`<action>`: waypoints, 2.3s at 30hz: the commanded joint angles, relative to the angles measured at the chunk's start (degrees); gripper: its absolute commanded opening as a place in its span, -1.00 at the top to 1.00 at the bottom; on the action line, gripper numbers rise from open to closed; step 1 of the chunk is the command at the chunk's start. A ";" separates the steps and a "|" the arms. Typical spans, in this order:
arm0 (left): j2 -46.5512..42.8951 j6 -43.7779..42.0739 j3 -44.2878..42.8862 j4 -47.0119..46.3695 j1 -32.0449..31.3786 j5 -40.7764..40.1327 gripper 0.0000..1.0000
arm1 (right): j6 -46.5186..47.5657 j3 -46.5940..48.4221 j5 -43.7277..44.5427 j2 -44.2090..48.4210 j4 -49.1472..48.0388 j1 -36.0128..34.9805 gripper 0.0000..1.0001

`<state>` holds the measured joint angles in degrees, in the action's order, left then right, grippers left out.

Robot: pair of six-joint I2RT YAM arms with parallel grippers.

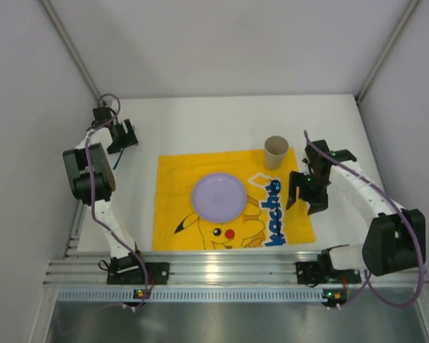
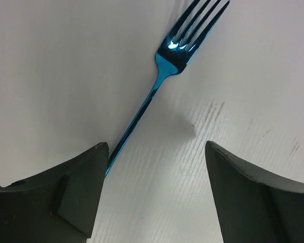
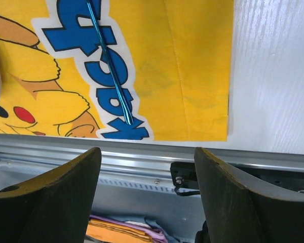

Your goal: Set the dinner table for one person

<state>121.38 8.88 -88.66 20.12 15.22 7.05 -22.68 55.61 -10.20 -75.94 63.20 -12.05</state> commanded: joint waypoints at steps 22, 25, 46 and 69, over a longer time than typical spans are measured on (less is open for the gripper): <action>2.56 8.51 -5.49 7.57 -0.11 -1.43 1.00 | 5.01 6.95 -3.69 -3.34 -1.24 1.95 -0.43; -3.77 9.92 -3.02 7.65 -2.30 -1.51 1.00 | 5.10 9.76 -3.17 -3.25 -1.06 1.77 -0.43; -47.46 24.42 39.35 8.80 -30.42 -14.00 1.00 | 2.82 7.41 -4.22 12.21 2.37 1.51 -0.98; -51.85 26.80 33.65 16.17 -39.31 -24.71 -0.89 | 1.06 9.68 -7.99 29.26 2.99 1.51 -1.00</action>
<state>74.65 35.31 -49.63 33.69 -24.03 -14.85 -20.64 59.09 -15.00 -50.92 67.77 -10.63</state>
